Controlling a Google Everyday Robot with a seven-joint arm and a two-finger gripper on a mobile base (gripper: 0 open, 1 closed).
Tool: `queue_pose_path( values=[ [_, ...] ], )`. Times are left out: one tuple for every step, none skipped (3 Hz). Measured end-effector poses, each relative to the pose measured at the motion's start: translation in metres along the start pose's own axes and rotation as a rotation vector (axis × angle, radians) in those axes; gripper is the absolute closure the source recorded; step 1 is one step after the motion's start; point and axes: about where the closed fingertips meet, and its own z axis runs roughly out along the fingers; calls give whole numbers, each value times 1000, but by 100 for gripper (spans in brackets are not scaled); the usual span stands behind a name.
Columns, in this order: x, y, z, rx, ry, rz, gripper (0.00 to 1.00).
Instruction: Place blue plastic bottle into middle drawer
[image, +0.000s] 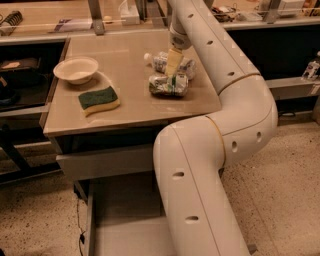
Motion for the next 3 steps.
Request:
queue_pose_path(
  values=[
    [-4,6,9,-17,6,-22,18],
    [-4,6,9,-16,6,-22,41],
    [-4,6,9,-16,6,-22,64]
  ],
)
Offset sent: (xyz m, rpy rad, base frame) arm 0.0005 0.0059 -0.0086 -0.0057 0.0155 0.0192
